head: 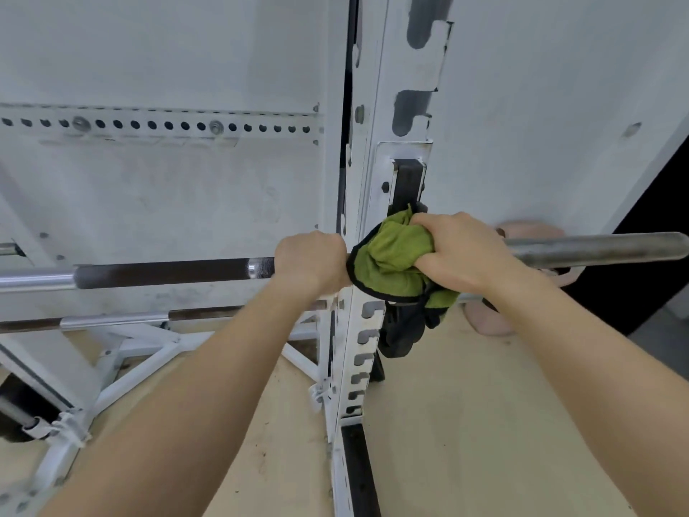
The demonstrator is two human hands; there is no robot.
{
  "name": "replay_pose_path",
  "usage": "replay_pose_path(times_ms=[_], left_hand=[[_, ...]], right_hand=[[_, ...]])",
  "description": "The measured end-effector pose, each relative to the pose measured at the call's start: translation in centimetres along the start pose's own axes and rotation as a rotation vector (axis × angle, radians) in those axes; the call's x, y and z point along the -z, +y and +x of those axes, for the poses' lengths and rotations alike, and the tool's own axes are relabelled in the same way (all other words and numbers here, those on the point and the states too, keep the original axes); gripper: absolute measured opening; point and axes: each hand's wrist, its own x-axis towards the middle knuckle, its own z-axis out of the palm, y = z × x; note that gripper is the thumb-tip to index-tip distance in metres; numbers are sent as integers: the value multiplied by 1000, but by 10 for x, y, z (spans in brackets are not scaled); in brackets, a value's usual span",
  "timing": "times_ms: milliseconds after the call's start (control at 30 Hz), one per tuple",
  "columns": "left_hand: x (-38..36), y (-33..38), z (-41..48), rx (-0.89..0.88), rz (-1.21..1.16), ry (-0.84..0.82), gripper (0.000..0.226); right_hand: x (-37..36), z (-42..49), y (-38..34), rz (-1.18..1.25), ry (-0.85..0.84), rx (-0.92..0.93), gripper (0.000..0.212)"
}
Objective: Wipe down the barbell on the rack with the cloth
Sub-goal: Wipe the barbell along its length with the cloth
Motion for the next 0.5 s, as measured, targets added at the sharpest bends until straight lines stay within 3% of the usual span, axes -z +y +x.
replay_pose_path(times_ms=[100,133,167,200,233,300,367,433,500], left_hand=[[31,-9,22,40,-398,-671,34],[36,-10,25,52,-436,-753,34],[38,-9,25,56,-416,-734,33],[34,-6,19,54,-333,-611,31],[22,-1,11,41,-180,-386,27],[-15,13,-15,-13,147,176,12],[-43,18,-30,-44,272,472,23],[-49,12,-23,-55,273,554,35],[-34,13,-15,-50,289,497,36]], right_hand=[[-5,-5,-5,-91,77,51,15],[-7,-6,-5,-112,98,67,17],[-8,-6,-6,-126,110,74,19],[-10,-5,-6,-135,115,73,20],[-10,-5,-7,-142,118,67,21],[-11,-3,-8,-160,127,55,21],[-12,0,-10,-197,144,46,20],[-15,1,-13,-228,166,37,17],[-20,0,-16,-258,195,41,13]])
